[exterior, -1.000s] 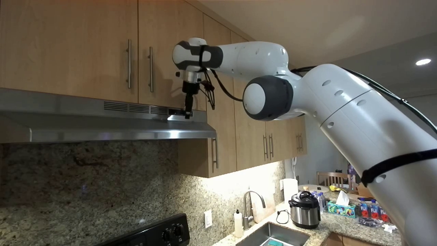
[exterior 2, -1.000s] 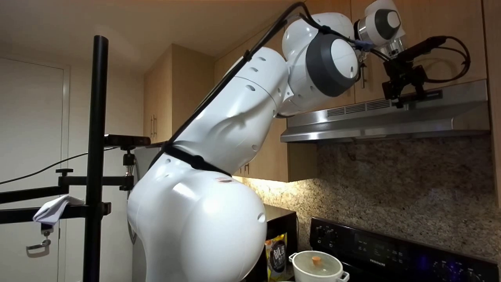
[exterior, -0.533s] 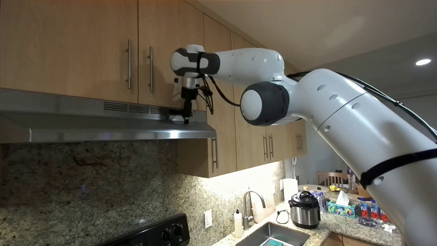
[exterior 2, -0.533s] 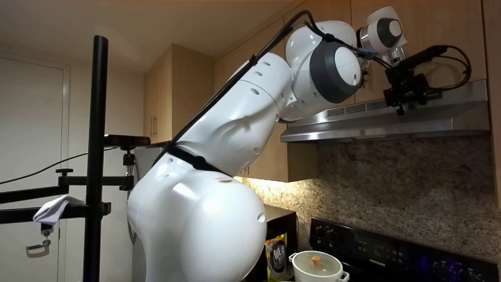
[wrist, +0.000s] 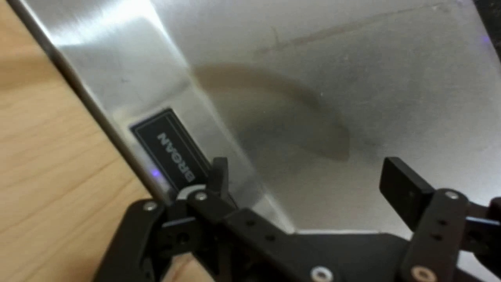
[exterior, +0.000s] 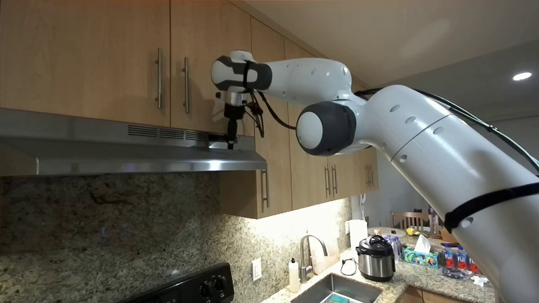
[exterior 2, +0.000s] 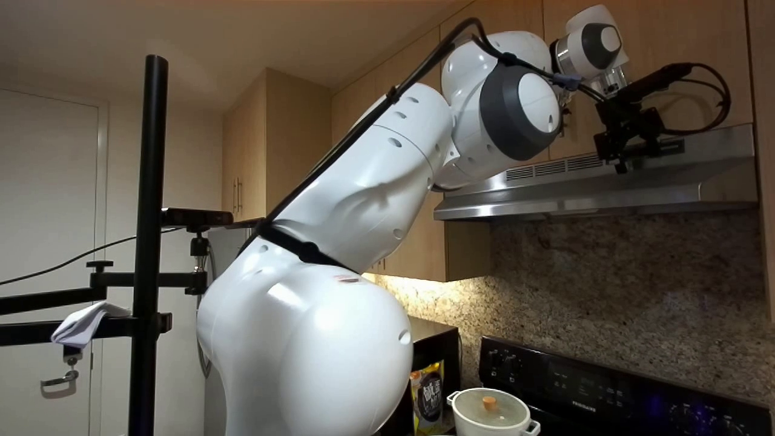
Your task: Switch on the stove light
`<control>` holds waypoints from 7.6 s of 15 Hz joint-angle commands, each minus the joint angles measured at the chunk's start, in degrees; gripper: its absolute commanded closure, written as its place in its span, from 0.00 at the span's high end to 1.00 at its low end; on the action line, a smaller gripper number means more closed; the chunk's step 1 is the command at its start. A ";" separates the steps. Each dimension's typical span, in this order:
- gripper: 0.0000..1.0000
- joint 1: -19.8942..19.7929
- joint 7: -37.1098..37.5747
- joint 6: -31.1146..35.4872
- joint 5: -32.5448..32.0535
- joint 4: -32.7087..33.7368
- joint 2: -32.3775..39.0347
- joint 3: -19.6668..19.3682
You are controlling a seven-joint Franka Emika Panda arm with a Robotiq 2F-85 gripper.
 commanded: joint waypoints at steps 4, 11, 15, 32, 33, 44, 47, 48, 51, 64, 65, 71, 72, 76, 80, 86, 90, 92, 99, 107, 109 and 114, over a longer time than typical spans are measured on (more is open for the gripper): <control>1.00 -2.57 1.95 -2.79 -4.47 9.29 3.56 5.41; 1.00 -1.73 1.03 -2.31 -4.63 6.24 2.04 4.67; 1.00 -2.28 2.18 -5.61 -4.36 5.34 1.85 4.20; 1.00 -0.14 0.91 -3.91 -4.75 6.54 2.69 4.33; 1.00 0.04 0.90 -3.77 -4.74 6.55 2.69 4.33; 1.00 -0.60 2.04 -3.09 -4.34 6.56 2.57 3.98; 1.00 -1.30 2.11 -3.18 -3.96 6.78 2.65 4.09; 1.00 -1.39 2.13 -3.09 -3.91 6.83 2.64 4.13; 1.00 -1.68 2.58 -2.87 -3.96 6.85 2.63 3.95; 1.00 -2.35 2.90 -2.26 -3.90 6.71 2.65 4.57; 1.00 -2.11 2.77 -2.28 -3.92 6.67 2.66 4.66; 1.00 -1.11 1.81 -1.96 -3.56 6.29 3.22 5.49; 1.00 -1.18 1.80 -1.69 -3.61 6.35 3.31 5.44; 1.00 -1.04 1.82 -1.55 -3.88 6.25 3.20 5.33; 1.00 -0.36 1.38 -1.27 -4.20 6.34 3.40 5.35; 1.00 0.02 1.27 -1.01 -4.30 6.29 3.45 5.41; 1.00 0.86 0.83 -0.86 -4.84 6.36 3.36 5.31; 1.00 1.29 0.54 -0.89 -5.28 6.40 3.33 5.23; 1.00 3.10 0.17 -0.50 -6.14 6.40 3.42 5.07; 1.00 2.59 0.78 -5.23 -5.50 7.18 2.13 5.18; 1.00 2.19 1.09 -6.55 -4.85 7.89 1.99 5.58; 1.00 -0.28 6.40 -14.01 -6.23 8.70 0.29 10.28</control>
